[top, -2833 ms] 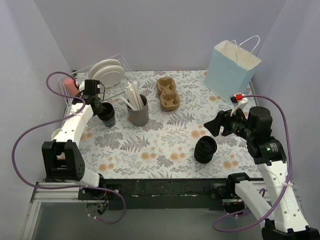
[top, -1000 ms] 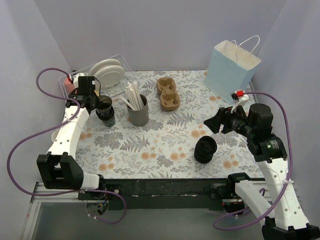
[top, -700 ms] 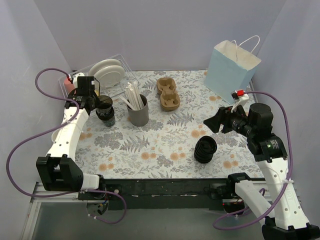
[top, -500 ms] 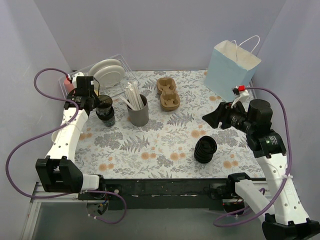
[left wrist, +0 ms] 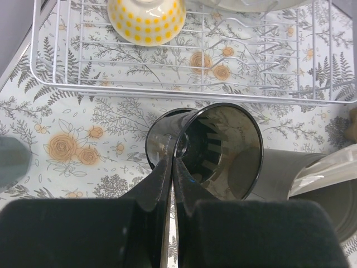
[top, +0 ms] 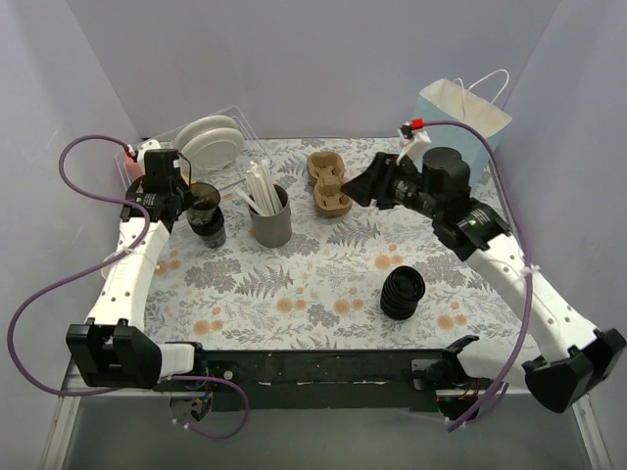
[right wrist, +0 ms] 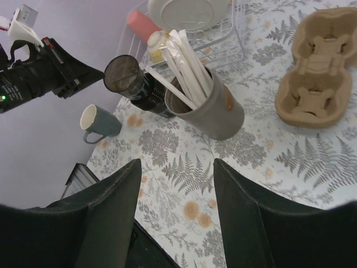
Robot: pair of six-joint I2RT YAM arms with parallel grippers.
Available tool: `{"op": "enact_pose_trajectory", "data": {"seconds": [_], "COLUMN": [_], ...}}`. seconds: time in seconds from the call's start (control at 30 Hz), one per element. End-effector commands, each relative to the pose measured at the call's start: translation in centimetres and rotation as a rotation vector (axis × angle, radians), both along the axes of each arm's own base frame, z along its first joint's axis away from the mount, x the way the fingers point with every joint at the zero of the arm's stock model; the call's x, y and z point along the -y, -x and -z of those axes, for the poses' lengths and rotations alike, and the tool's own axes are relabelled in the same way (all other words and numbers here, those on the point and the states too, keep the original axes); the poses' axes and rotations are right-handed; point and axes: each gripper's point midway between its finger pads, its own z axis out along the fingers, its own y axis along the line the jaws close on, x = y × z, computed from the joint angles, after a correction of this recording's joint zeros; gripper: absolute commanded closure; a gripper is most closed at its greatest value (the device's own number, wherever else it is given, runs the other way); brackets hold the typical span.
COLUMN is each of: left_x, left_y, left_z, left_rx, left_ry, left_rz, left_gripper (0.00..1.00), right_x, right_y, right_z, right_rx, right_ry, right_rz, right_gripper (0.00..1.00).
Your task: Pack the takeout coffee
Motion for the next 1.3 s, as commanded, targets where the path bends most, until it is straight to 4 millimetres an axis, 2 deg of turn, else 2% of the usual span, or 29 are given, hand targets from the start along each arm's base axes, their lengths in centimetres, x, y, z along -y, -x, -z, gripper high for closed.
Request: {"op": "enact_pose_trajectory", "data": {"seconds": [0.0,0.03,0.07,0.1,0.13,0.17,0.2,0.23,0.27,0.3,0.33,0.37,0.4,0.43,0.47,0.5,0.67,0.8,0.93,1.0,1.13,1.27], "left_x": [0.4,0.4,0.5,0.5,0.6,0.5,0.7,0.7,0.8,0.8,0.8,0.8,0.8,1.0,1.0,1.0,1.0,1.0,1.0,1.0,1.0,1.1], "left_y": [0.5,0.6,0.7,0.7,0.7,0.6,0.7,0.7,0.7,0.8,0.9,0.8,0.8,0.8,0.8,0.9,0.8,0.8,0.9,1.0,1.1,1.1], "left_z": [-1.2,-1.1,-1.0,-0.9,-0.9,-0.8,-0.6,-0.6,-0.6,-0.4,-0.4,-0.5,-0.6,-0.6,-0.6,-0.6,-0.8,-0.9,-0.8,-0.7,-0.5,-0.5], "left_rx": [0.062,0.061,0.065,0.065,0.066,0.069,0.067,0.068,0.071,0.069,0.071,0.077,0.081,0.082,0.082,0.087,0.093,0.094,0.093,0.093,0.094,0.094], "left_ry": [0.015,0.018,0.019,0.021,0.022,0.022,0.025,0.027,0.028,0.027,0.028,0.028,0.03,0.036,0.036,0.037,0.031,0.031,0.032,0.031,0.031,0.033], "left_rz": [0.025,0.028,0.031,0.034,0.035,0.035,0.042,0.045,0.048,0.048,0.046,0.048,0.053,0.062,0.062,0.061,0.063,0.065,0.067,0.064,0.068,0.068], "left_gripper": [1.0,1.0,1.0,1.0,1.0,1.0,1.0,1.0,1.0,1.0,1.0,1.0,1.0,1.0,1.0,1.0,1.0,1.0,1.0,1.0,1.0,1.0], "right_x": [-5.6,-6.7,-8.2,-9.9,-11.1,-12.9,-14.6,-15.8,-17.5,-19.0,-19.9,-21.2,-22.3,-23.0,-24.0,-24.8,-27.2,-28.8,-29.8,-30.4,-31.1,-31.7], "right_y": [-1.8,-1.9,-3.3,-2.9,-3.2,-4.1,-3.8,-4.0,-4.8,-4.5,-4.6,-5.3,-5.0,-5.0,-5.5,-5.1,-5.9,-5.5,-5.7,-5.6,-5.9,-5.9], "right_z": [-4.3,-4.5,-3.0,-4.4,-4.2,-2.3,-2.2,-3.2,-1.2,-0.8,-2.0,0.1,0.5,-0.6,1.0,1.0,3.4,5.3,7.3,7.5,9.3,10.4], "right_rx": [0.083,0.086,0.067,0.089,0.091,0.069,0.073,0.095,0.073,0.069,0.078,0.051,0.046,0.059,0.039,0.04,-0.009,-0.047,-0.09,-0.101,-0.149,-0.183], "right_ry": [-0.066,-0.065,-0.032,-0.051,-0.043,-0.008,-0.007,-0.015,0.017,0.025,0.011,0.044,0.051,0.034,0.05,0.046,0.048,0.049,0.047,0.033,0.042,0.027], "right_rz": [0.033,0.021,0.042,0.016,0.007,-0.005,-0.03,-0.041,-0.046,-0.067,-0.072,-0.07,-0.082,-0.083,-0.078,-0.084,-0.054,-0.062,-0.044,-0.049,-0.028,-0.024], "right_gripper": [0.38,0.38,0.38,0.38,0.38,0.38,0.38,0.38,0.38,0.38,0.38,0.39,0.39,0.39,0.39,0.39,0.4,0.41,0.42,0.42,0.42,0.43]}}
